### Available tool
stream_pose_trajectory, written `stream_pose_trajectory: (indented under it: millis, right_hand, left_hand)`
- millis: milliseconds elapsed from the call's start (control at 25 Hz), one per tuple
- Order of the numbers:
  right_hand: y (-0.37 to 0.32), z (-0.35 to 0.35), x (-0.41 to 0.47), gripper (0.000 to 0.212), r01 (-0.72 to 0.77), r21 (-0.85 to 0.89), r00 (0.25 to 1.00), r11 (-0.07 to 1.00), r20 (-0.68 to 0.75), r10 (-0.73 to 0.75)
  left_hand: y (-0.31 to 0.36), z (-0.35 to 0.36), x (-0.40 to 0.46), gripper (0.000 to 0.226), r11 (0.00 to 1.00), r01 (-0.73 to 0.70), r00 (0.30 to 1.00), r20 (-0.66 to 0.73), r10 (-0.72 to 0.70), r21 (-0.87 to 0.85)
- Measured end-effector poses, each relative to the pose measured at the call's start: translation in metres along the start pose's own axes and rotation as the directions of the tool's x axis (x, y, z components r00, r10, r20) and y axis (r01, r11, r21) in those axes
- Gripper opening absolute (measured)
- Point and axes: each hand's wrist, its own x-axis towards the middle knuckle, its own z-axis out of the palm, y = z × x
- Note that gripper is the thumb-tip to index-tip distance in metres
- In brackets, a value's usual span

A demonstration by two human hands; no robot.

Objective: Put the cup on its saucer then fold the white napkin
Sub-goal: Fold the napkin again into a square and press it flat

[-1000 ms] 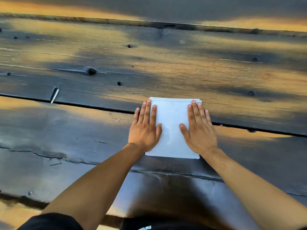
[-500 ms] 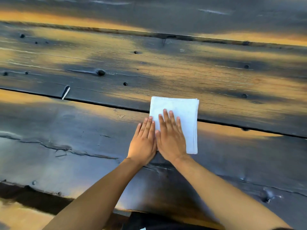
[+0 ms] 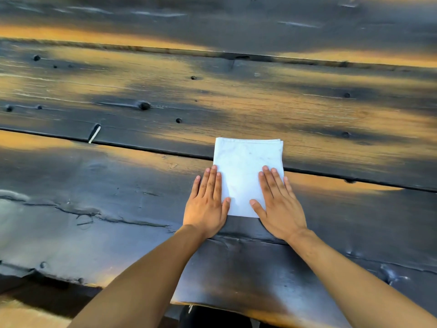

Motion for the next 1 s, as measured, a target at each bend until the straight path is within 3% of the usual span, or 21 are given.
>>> stream_pose_trajectory:
  millis: [80, 200, 280, 400, 560, 720, 1000]
  right_hand:
    - [0.0, -0.006, -0.003, 0.08, -0.063, -0.031, 0.997, 0.998, 0.034, 0.064]
    - [-0.036, -0.019, 0.003, 0.076, -0.17, 0.003, 0.984, 0.985, -0.045, 0.17]
    - [-0.07, -0.022, 0.017, 0.074, -0.1, 0.052, 0.99, 0.994, -0.093, 0.105]
    - [-0.094, -0.017, 0.034, 0.064, 0.007, 0.08, 0.998, 0.997, -0.057, -0.002]
    - [-0.045, -0.004, 0.02, 0.065, 0.044, 0.016, 0.998, 0.999, -0.052, -0.043]
    - [0.005, 0.002, -0.01, 0.072, -0.138, 0.026, 0.989, 0.99, -0.054, 0.14]
    - [-0.008, -0.016, -0.011, 0.075, -0.236, 0.017, 0.972, 0.972, 0.028, 0.235]
  left_hand:
    - [0.0, 0.0, 0.0, 0.072, 1.0, 0.012, 1.0, 0.009, -0.012, -0.001]
    - [0.0, -0.001, 0.001, 0.072, 1.0, 0.003, 1.0, 0.003, -0.003, -0.005]
    - [0.0, 0.0, 0.0, 0.071, 1.0, -0.002, 1.0, -0.002, 0.002, -0.008]
    - [-0.001, 0.002, -0.001, 0.067, 1.0, -0.002, 1.0, -0.019, 0.002, -0.01]
    - [-0.001, 0.002, 0.001, 0.074, 1.0, -0.006, 1.0, -0.015, 0.006, -0.018]
    - [-0.001, 0.0, 0.001, 0.077, 1.0, 0.0, 1.0, 0.003, 0.0, -0.01]
    - [0.0, -0.003, 0.001, 0.076, 1.0, -0.005, 0.999, 0.033, 0.006, -0.026]
